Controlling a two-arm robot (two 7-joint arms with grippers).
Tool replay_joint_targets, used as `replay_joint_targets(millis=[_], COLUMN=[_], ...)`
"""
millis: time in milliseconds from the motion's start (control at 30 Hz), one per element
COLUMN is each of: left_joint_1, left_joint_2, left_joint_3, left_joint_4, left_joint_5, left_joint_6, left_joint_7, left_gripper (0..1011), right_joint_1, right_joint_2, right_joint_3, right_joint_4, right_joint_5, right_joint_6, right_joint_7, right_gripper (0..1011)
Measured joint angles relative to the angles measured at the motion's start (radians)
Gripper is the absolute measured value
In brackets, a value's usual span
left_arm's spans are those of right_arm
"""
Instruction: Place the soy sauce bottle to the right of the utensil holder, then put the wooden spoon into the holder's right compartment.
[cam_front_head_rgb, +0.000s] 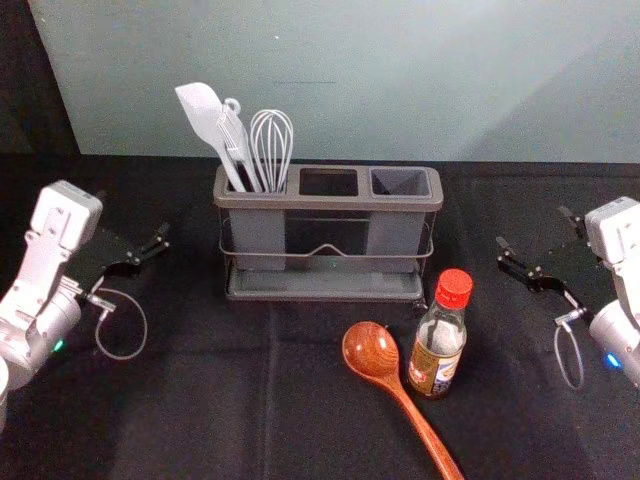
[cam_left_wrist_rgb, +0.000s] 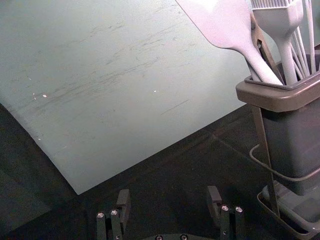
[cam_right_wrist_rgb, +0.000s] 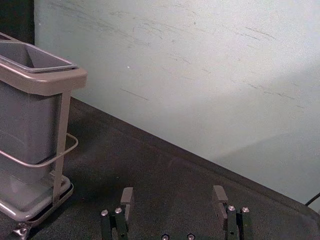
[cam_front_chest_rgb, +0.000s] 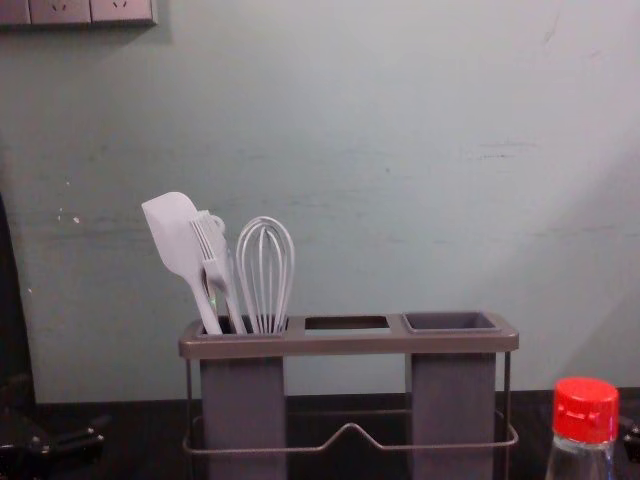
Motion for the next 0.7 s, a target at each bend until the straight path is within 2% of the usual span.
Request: replay_joint_targets(millis=[133, 300, 533, 700], left_joint_1=[0.000, 0.000, 0.000, 0.000], left_joint_2=[0.000, 0.000, 0.000, 0.000], left_joint_3=[0.000, 0.000, 0.000, 0.000], left_joint_4=[0.000, 0.000, 0.000, 0.000], left_joint_5=[0.000, 0.000, 0.000, 0.000], left_joint_6=[0.000, 0.000, 0.000, 0.000], left_joint_7=[0.000, 0.000, 0.000, 0.000], left_gripper=[1005, 1005, 1005, 1005], right_joint_1=[-0.008, -0.051, -0.145, -0.225], right_joint_2=[0.002, 0.025, 0.086, 0.131], right_joint_3=[0.006, 0.029, 0.069, 0.112], right_joint_4=[-0.006, -0.054, -0.155, -0.230], right_joint_5=[-0.002, -0.004, -0.009, 0.030], right_joint_6=[0.000, -0.009, -0.021, -0.041], right_joint_7=[0.001, 0.008, 0.026, 0.061], right_gripper=[1002, 1002, 1002, 1002])
